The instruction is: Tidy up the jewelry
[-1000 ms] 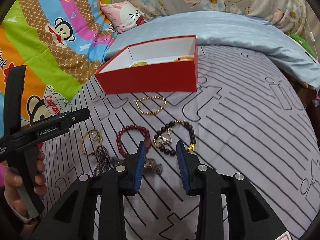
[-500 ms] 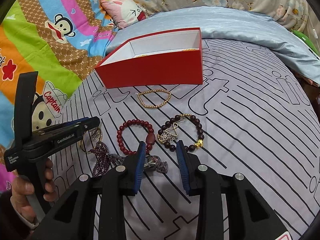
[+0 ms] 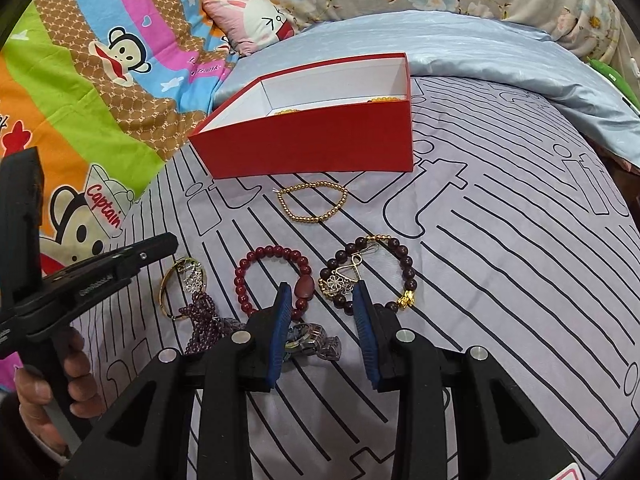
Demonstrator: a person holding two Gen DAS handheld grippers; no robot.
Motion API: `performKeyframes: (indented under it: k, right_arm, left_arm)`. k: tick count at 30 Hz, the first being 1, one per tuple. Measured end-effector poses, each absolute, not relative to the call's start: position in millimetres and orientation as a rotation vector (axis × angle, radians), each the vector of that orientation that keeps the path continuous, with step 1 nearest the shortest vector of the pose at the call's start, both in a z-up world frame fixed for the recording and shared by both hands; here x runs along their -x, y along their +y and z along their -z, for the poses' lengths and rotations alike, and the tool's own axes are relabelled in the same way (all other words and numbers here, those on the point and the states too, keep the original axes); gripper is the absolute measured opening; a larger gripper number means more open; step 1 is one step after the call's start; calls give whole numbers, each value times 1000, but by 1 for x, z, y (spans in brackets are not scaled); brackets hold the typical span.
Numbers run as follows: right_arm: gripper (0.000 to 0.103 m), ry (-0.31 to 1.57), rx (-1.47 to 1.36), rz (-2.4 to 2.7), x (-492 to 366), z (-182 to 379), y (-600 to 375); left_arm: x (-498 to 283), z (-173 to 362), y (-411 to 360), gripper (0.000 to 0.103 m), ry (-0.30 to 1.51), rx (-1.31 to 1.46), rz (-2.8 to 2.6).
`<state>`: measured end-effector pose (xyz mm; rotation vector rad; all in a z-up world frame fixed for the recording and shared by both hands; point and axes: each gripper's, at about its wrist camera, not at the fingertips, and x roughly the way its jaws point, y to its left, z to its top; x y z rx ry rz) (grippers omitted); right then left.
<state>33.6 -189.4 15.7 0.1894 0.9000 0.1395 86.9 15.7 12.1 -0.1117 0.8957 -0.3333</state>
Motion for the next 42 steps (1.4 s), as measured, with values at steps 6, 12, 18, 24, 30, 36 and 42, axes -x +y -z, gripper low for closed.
performKeyframes:
  k: [6,12,18,24,30,36,42]
  right_arm:
    - [31,903,-191,-137,-34,-14,-189]
    - [31,908,-193,-136,-35,-13,-191]
    - [32,918,-194,-141,-40,-10,-190]
    - [31,915,-192,-147,-48,-9,-189]
    - [31,914,-194,-147,-51,-8,-189]
    - [32,910,-199,-144,-50,-10,-191]
    - [31,910,-207,-142,-48,-9,-193]
  left_arm:
    - [-74,-14,16,0,907,108,352]
    - [-69,4,13,24,953,106,334]
    - [-74,8,9,39,947,96,314]
    - [-79,10,3,33,925,64,305]
    - [-84,12,6,7,918,73,324]
    - [-82,9,8,0,913,81,336]
    - [-81,5,8,0,911,102,356]
